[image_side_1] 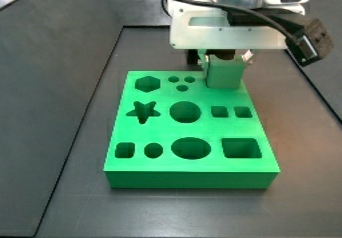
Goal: Pick up the arch object. Move up. Place the arch object on the fixture. Regrasp the arch object. Rotate the arch object. Move to above the board. Insert the arch object.
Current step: Insert the arch object.
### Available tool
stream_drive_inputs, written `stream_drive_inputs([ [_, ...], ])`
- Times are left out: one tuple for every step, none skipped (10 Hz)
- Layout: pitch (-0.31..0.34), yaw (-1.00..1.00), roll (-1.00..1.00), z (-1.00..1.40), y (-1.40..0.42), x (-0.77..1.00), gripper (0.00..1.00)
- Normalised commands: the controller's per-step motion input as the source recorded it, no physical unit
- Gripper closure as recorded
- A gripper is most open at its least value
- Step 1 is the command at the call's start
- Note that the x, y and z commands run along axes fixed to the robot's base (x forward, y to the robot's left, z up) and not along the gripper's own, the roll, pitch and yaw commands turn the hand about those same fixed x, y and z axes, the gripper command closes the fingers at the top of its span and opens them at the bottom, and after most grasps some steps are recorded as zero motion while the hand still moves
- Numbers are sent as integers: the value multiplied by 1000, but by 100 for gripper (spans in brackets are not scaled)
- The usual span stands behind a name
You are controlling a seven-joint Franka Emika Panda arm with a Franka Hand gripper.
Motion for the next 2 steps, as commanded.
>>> stream_drive_inputs([
  [-47, 0, -44, 0, 0, 0, 100],
  [-3, 0, 0, 0, 0, 0, 100],
])
